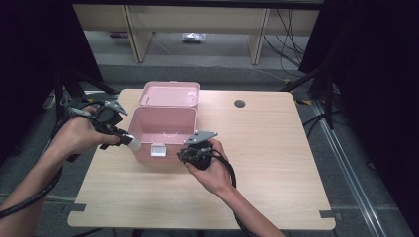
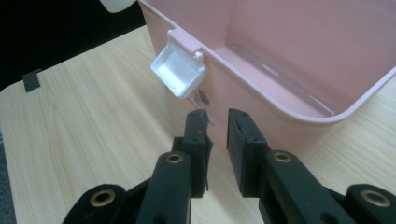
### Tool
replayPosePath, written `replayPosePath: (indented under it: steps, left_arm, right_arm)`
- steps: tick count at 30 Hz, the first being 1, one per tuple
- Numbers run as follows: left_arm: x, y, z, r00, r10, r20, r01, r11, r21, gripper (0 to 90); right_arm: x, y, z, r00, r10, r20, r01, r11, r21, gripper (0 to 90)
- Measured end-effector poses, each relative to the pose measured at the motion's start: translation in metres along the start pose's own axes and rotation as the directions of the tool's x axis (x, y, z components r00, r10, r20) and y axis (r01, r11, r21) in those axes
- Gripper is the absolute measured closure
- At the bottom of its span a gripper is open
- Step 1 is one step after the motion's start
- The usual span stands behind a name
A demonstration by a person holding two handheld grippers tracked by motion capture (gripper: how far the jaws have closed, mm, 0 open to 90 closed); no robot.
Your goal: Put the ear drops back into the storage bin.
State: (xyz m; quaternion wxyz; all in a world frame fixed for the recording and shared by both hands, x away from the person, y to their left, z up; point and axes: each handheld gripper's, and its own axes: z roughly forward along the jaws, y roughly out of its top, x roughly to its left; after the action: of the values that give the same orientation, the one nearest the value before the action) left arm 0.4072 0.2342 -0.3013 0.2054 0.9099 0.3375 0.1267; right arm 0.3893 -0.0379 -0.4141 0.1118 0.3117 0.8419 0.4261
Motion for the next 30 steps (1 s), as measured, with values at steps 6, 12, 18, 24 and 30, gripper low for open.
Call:
replayPosePath:
  steps: [6,12,18,24,30]
  left_arm:
    - [0.003,0.002,-0.005,1.0,-0.006,-0.007,0.006,0.9999,-0.01,71.5]
    - [0.005,0.007,-0.01,0.9999,-0.006,-0.016,0.006,0.9998,-0.017,71.5]
    - [0.006,0.013,-0.012,0.9996,-0.001,-0.027,0.001,0.9999,-0.013,71.5]
    - [0.007,0.018,-0.011,0.9997,-0.01,-0.024,0.01,0.9997,-0.022,71.4]
    - [0.011,0.021,-0.008,0.9995,-0.018,-0.027,0.018,0.9998,-0.01,71.5]
  right_arm:
    - [0.0,0.0,0.0,1.0,-0.008,0.001,0.008,1.0,0.001,78.5]
    - [0.002,0.0,0.0,1.0,0.006,-0.002,-0.006,1.0,0.008,78.5]
    - [0.001,0.002,0.0,0.9999,-0.014,-0.001,0.014,1.0,-0.001,78.4]
    - [0.002,0.002,0.0,0.9999,-0.014,-0.003,0.014,1.0,0.003,78.4]
    - [0.002,0.002,-0.001,0.9998,-0.019,-0.001,0.019,1.0,-0.001,78.5]
